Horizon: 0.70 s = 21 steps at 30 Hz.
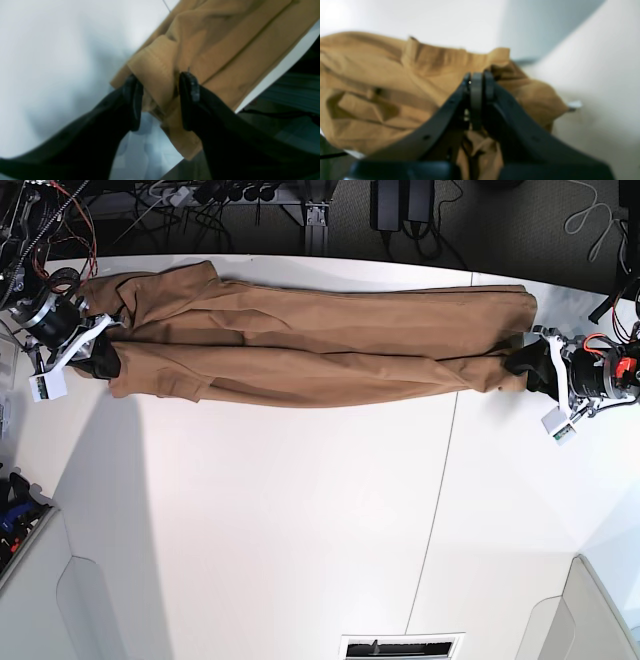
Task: Layout the t-shirt on the table in an organized manner, then fold the t-shirt properly
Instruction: 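Regrasp the folded shirt edge with both grippers and smooth it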
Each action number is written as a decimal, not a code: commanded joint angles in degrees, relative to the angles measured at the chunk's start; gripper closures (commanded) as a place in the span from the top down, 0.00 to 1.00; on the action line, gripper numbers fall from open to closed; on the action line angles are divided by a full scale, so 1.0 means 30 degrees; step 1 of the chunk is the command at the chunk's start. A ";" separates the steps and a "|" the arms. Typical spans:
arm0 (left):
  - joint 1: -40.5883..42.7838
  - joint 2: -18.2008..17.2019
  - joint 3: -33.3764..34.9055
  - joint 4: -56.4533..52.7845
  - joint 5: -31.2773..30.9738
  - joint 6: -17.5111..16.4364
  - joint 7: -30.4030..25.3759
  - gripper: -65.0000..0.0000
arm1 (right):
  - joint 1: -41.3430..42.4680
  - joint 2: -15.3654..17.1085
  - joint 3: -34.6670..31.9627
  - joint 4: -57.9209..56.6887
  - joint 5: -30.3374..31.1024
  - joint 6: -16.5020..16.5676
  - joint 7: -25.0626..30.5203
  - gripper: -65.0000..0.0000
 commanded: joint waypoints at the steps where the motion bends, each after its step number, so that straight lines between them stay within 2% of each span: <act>1: 0.0015 -0.0430 -0.0233 0.0240 -0.0255 -0.0157 -0.0124 0.44 | 0.0080 0.0306 0.0146 0.0328 0.0255 0.0066 0.0226 0.00; 3: 0.0342 -0.0430 -0.0233 0.0240 -0.0262 -0.0157 -0.0131 0.44 | 0.0029 0.0313 0.0146 0.0328 0.0328 0.0058 0.0102 0.03; 6: 0.0481 -0.0430 -0.0277 0.0240 -0.0262 -0.0157 -0.0204 0.44 | 0.0044 0.0313 0.0146 0.0335 0.0765 0.0036 0.0124 0.44; 7: 0.0481 -0.0430 -0.0437 0.0240 -0.0270 -0.0157 -0.0204 0.44 | 0.0044 0.0313 0.0146 0.0350 0.0969 0.0036 0.0124 0.52; 8: 0.0481 -0.0430 -0.0685 0.0240 -0.0277 -0.0157 -0.0204 0.44 | 0.0044 0.0306 0.0146 0.0386 0.1107 0.0044 0.0117 0.55; 13: 0.0962 -0.0430 -0.2878 0.0240 -0.1217 -0.0157 0.0029 0.44 | 0.0029 0.0262 0.0146 0.1188 0.1239 0.0051 0.0073 0.55; 18: 0.2900 -0.0393 -0.5282 0.0240 -0.2404 -0.0157 0.0168 0.44 | 0.0036 0.0262 0.0146 0.2106 0.1260 0.0044 -0.0204 0.55; 21: 0.4014 0.0197 -0.6819 0.0240 -0.2667 -0.0157 0.0153 0.44 | 0.0036 0.0255 0.0146 0.2237 0.1501 0.0051 -0.0226 0.55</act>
